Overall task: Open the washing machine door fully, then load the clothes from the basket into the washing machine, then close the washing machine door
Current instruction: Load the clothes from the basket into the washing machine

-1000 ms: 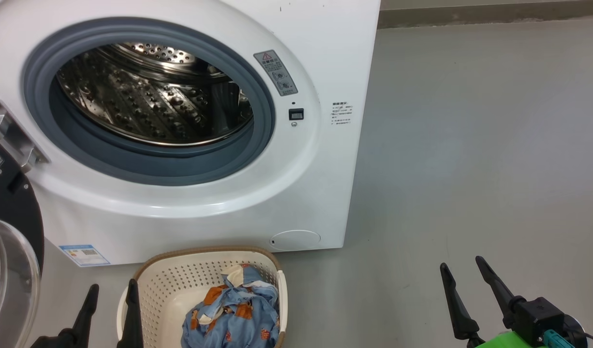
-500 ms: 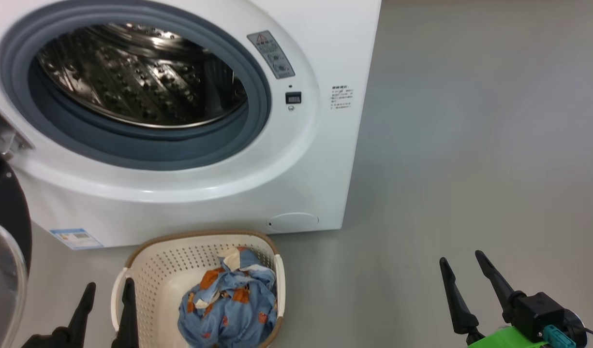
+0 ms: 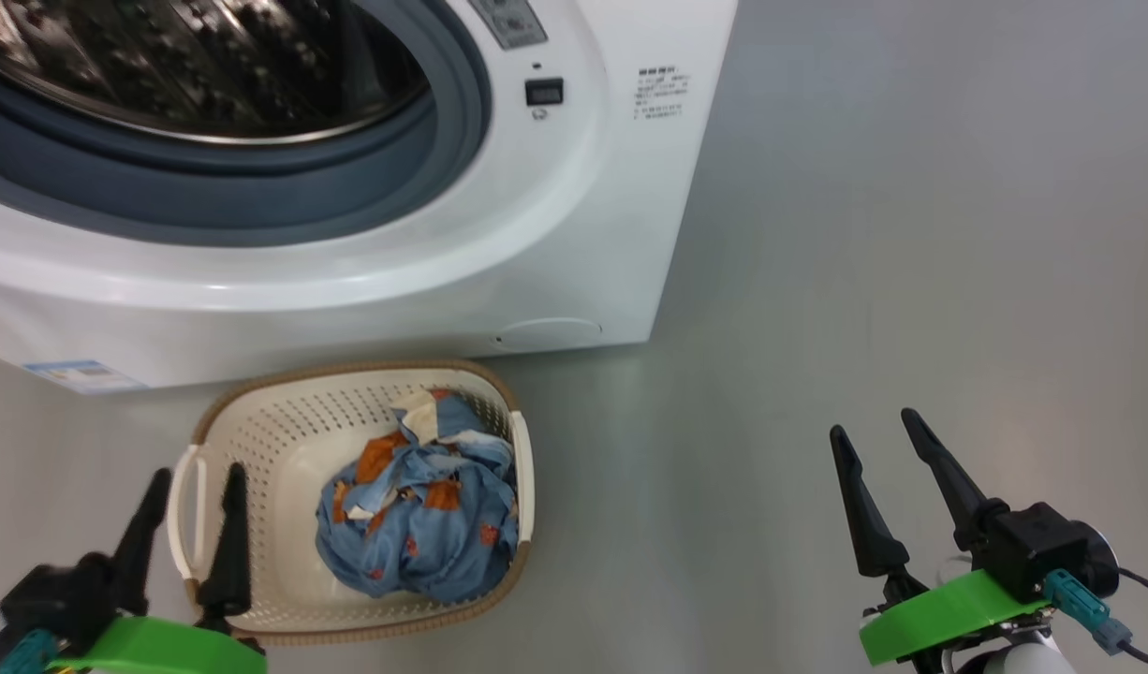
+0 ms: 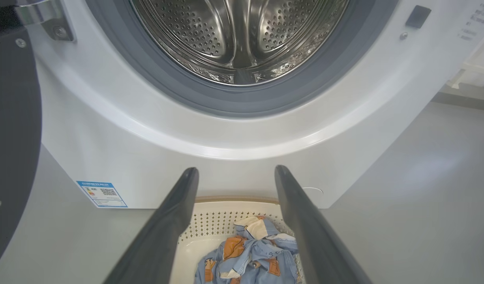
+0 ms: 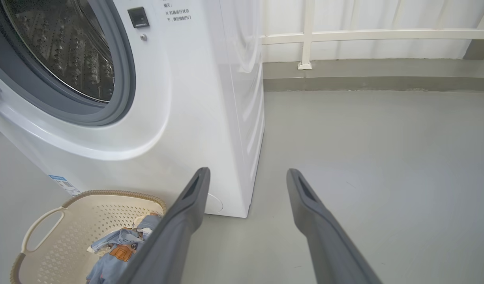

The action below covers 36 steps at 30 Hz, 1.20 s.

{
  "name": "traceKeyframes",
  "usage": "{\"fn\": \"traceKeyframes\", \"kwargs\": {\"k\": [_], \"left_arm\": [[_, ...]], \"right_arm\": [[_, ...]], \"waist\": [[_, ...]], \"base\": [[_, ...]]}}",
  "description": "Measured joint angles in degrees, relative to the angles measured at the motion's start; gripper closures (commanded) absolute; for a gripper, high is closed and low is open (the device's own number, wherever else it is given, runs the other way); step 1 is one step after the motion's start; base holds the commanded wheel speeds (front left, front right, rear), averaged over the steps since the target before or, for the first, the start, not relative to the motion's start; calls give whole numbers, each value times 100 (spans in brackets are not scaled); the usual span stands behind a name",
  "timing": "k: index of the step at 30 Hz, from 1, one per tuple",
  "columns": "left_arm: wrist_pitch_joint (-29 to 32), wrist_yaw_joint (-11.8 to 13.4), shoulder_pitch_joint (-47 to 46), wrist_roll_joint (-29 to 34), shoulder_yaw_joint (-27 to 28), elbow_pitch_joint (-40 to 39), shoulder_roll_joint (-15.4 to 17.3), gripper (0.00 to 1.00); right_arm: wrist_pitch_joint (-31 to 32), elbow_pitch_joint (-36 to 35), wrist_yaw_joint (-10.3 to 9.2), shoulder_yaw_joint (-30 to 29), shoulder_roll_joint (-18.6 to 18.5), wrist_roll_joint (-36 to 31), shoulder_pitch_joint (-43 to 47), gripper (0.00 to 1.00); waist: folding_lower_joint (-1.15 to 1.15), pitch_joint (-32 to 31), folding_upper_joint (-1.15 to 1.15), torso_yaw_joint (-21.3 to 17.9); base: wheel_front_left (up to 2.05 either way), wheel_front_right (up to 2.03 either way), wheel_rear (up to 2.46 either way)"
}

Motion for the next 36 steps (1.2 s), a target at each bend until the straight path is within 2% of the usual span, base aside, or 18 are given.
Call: {"fn": "traceKeyframes", "kwargs": {"k": [6, 15, 24, 36], "left_arm": [[0, 0, -355, -415, -720, 350, 390, 0], [0, 0, -1021, -976, -1222, 808, 937, 0], [0, 0, -1468, -1640, -2131, 1541, 1481, 0], [1, 0, -2212, -2107, -3195, 1909, 2182, 0]], "right_arm": [[0, -40, 0, 133, -3, 0, -166, 0], [-1, -259, 0, 218, -4, 1, -393, 0], [-1, -443, 0, 354, -3, 163, -527, 0], [-1, -632, 0, 453, -3, 423, -635, 0]], "waist": [[0, 461, 0, -117], [0, 1160, 0, -387], [0, 1834, 0, -707], [0, 2659, 0, -1089]], "base": [[0, 0, 0], [0, 0, 0], [0, 0, 0], [0, 0, 0]]}}
